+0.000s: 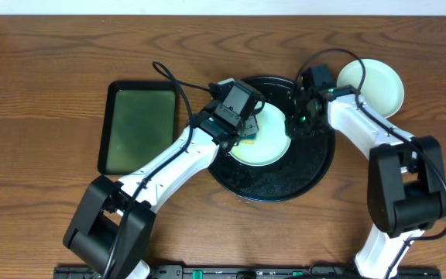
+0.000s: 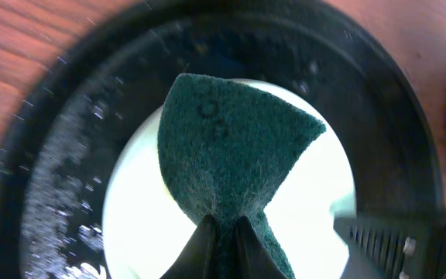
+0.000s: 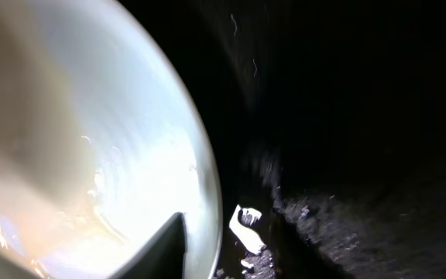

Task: Clean dirty plates on tray and stack at the side
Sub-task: 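Scrub the green plate with the sponge while the right gripper holds it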

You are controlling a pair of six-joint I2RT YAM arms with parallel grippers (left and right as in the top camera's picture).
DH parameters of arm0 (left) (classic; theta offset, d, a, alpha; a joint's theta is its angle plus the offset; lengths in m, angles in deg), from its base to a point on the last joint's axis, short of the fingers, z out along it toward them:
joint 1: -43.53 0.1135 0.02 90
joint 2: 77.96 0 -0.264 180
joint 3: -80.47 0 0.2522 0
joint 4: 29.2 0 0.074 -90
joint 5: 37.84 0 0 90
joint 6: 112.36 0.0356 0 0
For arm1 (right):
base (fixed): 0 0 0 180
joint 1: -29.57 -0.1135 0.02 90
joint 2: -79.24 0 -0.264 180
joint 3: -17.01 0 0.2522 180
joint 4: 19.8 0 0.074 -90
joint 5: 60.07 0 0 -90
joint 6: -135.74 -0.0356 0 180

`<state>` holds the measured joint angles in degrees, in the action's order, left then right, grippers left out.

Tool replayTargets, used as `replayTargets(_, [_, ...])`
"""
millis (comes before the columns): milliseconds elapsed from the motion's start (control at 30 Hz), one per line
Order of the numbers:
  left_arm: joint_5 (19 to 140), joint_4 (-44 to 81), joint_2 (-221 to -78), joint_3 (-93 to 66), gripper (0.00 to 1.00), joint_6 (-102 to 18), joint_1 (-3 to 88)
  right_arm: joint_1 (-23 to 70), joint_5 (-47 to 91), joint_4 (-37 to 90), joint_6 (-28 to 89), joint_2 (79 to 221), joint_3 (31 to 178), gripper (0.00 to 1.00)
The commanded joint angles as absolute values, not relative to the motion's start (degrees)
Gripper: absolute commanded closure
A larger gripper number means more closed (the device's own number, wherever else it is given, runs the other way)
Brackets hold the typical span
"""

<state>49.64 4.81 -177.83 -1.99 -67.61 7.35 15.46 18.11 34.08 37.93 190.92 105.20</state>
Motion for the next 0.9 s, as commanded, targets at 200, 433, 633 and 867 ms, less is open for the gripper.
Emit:
replayTargets(200, [53.00,5.07,-178.82,-1.47,0.92,-68.13,7.22,15.18,19.60,28.07,52.00,188.23,111.13,0.42])
replayTargets(433, [53.00,5.07,-178.82,-1.47,0.93,-68.13,7.22,15.33,18.40,28.31,50.06,192.23,111.13,0.47])
replayTargets(633, [53.00,5.07,-178.82,-1.47,0.93,-68.13,7.22,15.26,15.86,33.60,48.59,195.75,111.13,0.57])
replayTargets(867, [53.00,5.05,-178.82,-1.47,0.92,-68.16,7.22,15.22,17.59,35.09,48.15,197.80,111.06,0.72])
